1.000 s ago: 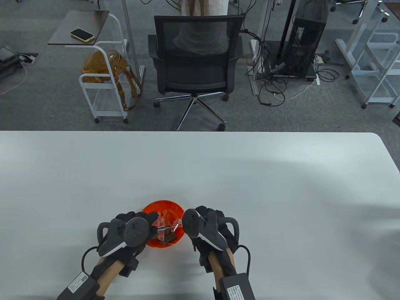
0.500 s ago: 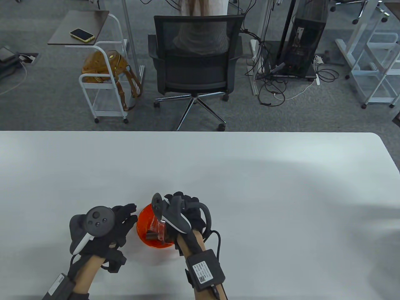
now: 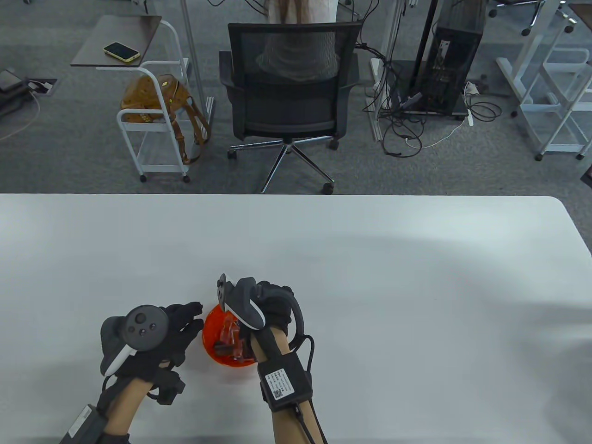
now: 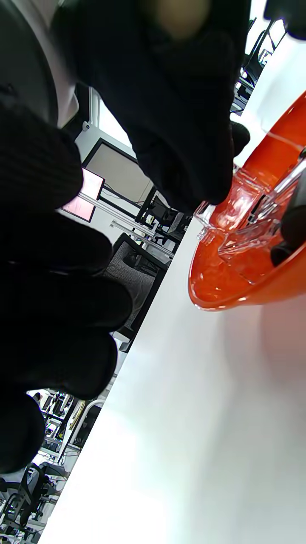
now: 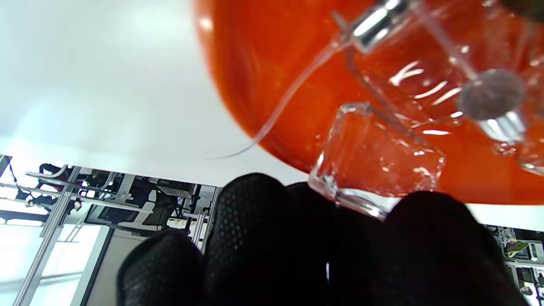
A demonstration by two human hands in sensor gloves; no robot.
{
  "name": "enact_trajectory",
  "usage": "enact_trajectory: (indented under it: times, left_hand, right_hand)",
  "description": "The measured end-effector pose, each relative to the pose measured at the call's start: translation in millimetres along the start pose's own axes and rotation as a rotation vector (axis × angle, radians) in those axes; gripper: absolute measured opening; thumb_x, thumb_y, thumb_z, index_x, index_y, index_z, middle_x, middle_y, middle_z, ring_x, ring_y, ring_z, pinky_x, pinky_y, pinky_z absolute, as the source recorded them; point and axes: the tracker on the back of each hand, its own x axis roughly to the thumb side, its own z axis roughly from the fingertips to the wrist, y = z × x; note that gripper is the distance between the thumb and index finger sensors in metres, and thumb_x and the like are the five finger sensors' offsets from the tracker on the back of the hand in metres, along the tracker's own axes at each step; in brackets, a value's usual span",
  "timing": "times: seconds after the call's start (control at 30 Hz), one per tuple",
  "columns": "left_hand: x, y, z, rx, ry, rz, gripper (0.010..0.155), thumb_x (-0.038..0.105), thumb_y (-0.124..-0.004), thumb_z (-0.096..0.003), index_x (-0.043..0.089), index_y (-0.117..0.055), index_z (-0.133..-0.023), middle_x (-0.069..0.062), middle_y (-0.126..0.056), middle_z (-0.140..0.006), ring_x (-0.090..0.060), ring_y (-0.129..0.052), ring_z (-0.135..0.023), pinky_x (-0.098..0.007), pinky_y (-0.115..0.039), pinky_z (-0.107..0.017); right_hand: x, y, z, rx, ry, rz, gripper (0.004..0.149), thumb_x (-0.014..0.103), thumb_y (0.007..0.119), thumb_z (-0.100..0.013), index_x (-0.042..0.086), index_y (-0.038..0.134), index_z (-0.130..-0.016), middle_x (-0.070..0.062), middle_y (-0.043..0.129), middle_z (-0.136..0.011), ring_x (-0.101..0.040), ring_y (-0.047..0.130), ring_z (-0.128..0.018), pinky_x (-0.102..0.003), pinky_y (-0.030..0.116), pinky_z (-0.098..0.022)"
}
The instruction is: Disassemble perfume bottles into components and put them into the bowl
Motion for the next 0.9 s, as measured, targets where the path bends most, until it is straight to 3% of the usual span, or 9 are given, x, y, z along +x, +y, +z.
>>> enact_trajectory:
  times: [0.3, 0.47, 0.63, 0.9]
  left_hand:
    - [3, -2, 0, -0.035, -0.041, -0.026, 0.060, 0.046, -0.077, -0.0452, 0.019, -0.086, -0.098, -0.018, -0.096, -0.095, -0.042, -0.092, -0.081, -0.064, -0.062, -0.066]
    - [6, 6, 2, 0.041, -0.069, -0.152, 0.062, 0.046, -0.078, -0.0450, 0.020, -0.083, -0.100, -0.018, -0.089, -0.102, -0.044, -0.087, -0.088, -0.067, -0.057, -0.070]
    - [13, 15, 7, 0.123, -0.094, -0.333, 0.064, 0.047, -0.077, -0.0446, 0.024, -0.077, -0.104, -0.015, -0.085, -0.107, -0.044, -0.081, -0.097, -0.068, -0.051, -0.073]
    - [17, 13, 14, 0.157, -0.104, -0.459, 0.069, 0.050, -0.077, -0.0439, 0.032, -0.067, -0.109, -0.010, -0.071, -0.119, -0.045, -0.066, -0.109, -0.071, -0.039, -0.077]
  right_hand:
    - [-27, -16, 21, -0.028, -0.022, -0.070, 0.055, 0.052, 0.082, -0.033, 0.032, 0.081, -0.085, 0.006, 0.093, -0.084, -0.012, 0.103, -0.063, -0.051, 0.077, -0.062]
    - [-59, -23, 46, -0.221, -0.060, -0.154, 0.057, 0.053, 0.078, -0.035, 0.033, 0.076, -0.088, 0.005, 0.088, -0.089, -0.014, 0.101, -0.070, -0.053, 0.075, -0.065]
    - [-95, -17, 77, -0.454, -0.092, -0.045, 0.061, 0.055, 0.076, -0.035, 0.038, 0.068, -0.092, 0.007, 0.077, -0.101, -0.019, 0.092, -0.086, -0.056, 0.068, -0.071]
    - [-129, -6, 78, -0.530, -0.036, 0.112, 0.065, 0.057, 0.074, -0.034, 0.041, 0.060, -0.096, 0.009, 0.063, -0.110, -0.025, 0.077, -0.101, -0.061, 0.058, -0.075]
